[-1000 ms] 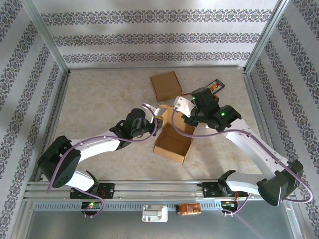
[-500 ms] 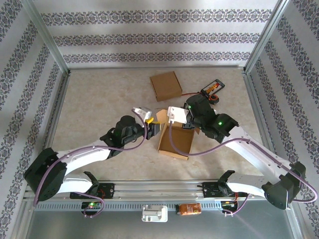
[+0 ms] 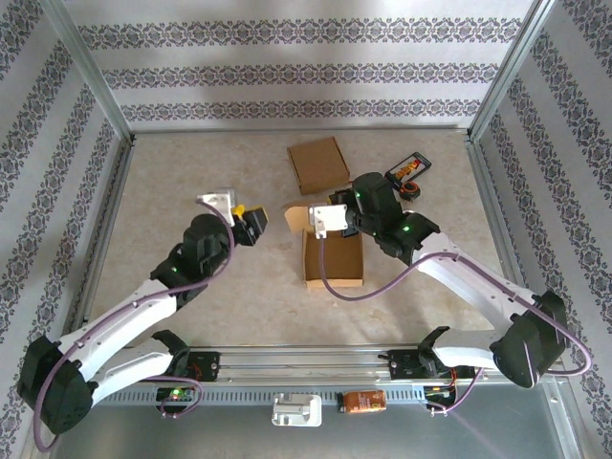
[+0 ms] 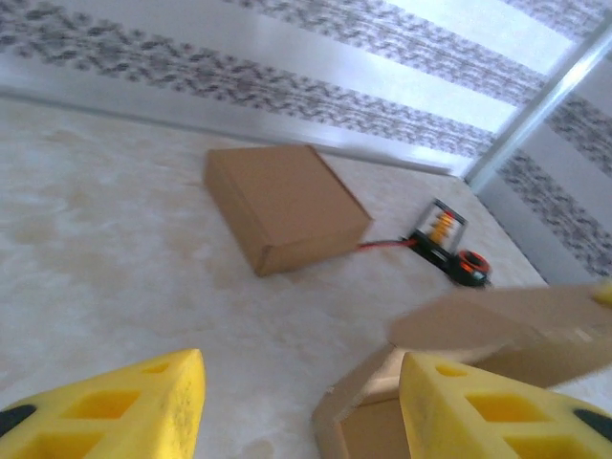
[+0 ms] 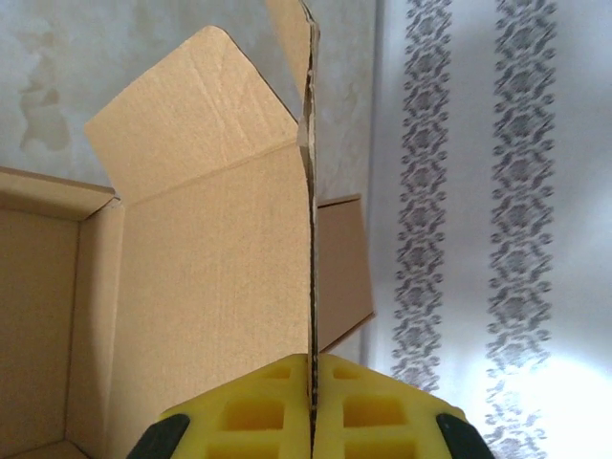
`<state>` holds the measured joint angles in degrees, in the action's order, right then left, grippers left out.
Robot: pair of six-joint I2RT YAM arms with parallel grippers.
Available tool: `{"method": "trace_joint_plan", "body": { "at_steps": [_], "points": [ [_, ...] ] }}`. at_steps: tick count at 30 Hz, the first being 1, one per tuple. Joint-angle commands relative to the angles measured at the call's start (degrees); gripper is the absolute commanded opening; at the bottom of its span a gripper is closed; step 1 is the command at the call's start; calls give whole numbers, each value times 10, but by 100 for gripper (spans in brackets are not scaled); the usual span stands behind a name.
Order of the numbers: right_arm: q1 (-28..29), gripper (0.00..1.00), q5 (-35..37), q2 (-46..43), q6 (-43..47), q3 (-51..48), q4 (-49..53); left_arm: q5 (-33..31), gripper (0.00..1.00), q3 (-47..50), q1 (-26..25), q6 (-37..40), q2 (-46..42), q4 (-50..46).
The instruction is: Fold the paper box
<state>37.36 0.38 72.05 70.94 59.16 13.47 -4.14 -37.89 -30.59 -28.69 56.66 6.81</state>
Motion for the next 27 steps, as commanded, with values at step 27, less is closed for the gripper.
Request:
{"method": "trace_joint_plan", "body": {
  "at_steps": [27],
  "points": [
    [19, 12, -46, -27, 1, -45, -65, 335, 63, -47, 68, 374, 148, 48]
  ]
}}
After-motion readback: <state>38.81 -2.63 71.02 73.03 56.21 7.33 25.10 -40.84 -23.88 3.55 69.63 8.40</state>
